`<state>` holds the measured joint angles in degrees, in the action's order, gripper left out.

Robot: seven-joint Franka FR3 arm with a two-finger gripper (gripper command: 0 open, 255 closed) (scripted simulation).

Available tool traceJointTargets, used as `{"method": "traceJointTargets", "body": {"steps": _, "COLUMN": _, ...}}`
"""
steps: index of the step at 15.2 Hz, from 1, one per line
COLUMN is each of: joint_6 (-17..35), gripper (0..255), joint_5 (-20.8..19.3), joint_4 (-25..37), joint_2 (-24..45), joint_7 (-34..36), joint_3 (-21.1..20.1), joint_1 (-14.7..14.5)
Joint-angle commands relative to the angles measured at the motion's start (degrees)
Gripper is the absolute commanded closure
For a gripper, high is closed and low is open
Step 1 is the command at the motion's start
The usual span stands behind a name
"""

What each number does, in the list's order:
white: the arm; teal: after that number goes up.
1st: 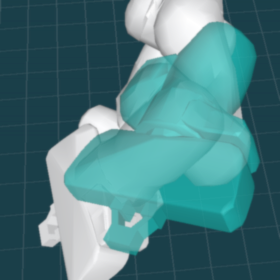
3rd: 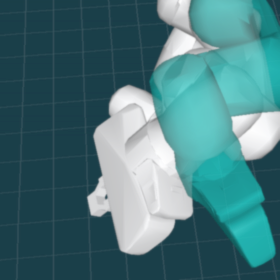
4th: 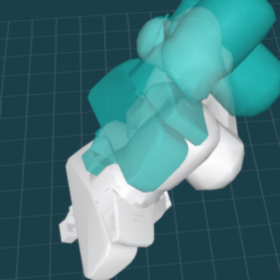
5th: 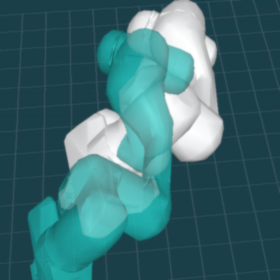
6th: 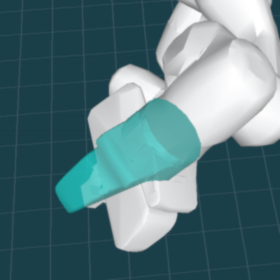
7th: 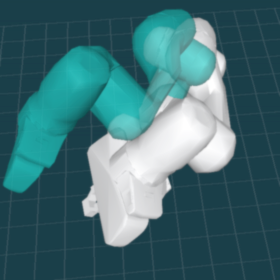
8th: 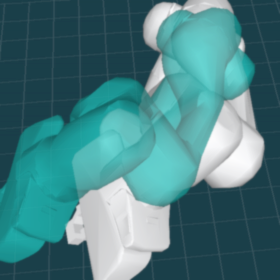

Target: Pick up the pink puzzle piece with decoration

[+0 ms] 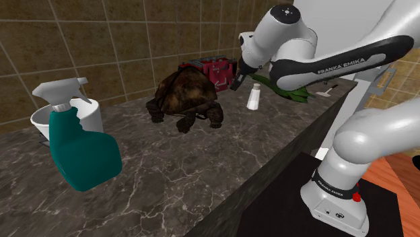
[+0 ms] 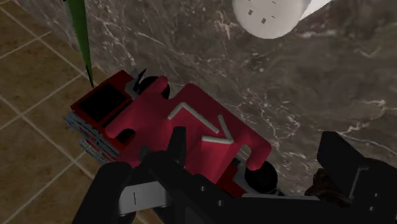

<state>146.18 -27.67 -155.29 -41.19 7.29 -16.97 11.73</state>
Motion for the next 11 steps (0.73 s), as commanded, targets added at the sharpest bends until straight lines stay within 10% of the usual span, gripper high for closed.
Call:
{"method": "traceJointTargets", "body": {"steps": 1, "joint_6": 9.81, "gripper": 0, "joint_5": -8.23, "joint_4": -0.64, "joint_2": 1.95, "joint_7": 4.88, "joint_3": -4.54, "joint_1": 6.74}}
{"method": "traceJointTargets", "body": {"steps": 4, "joint_6": 24.24, "gripper": 0, "joint_5": -23.44, "joint_4": 1.49, "joint_2": 3.4, "joint_7": 17.4, "joint_3": -17.29, "joint_1": 25.15}}
{"method": "traceJointTargets", "body": {"steps": 7, "joint_6": 44.92, "gripper": 0, "joint_5": -34.06, "joint_4": 6.16, "joint_2": -8.11, "joint_7": 34.18, "joint_3": -37.93, "joint_1": 55.11}}
{"method": "traceJointTargets", "body": {"steps": 9, "joint_6": 60.29, "gripper": 0, "joint_5": -27.15, "joint_4": 8.12, "joint_2": -23.69, "joint_7": 37.81, "joint_3": -46.11, "joint_1": 70.29}}
{"method": "traceJointTargets", "body": {"steps": 11, "joint_6": 68.56, "gripper": 0, "joint_5": -15.6, "joint_4": 9.25, "joint_2": -33.96, "joint_7": 35.28, "joint_3": -50.14, "joint_1": 77.97}}
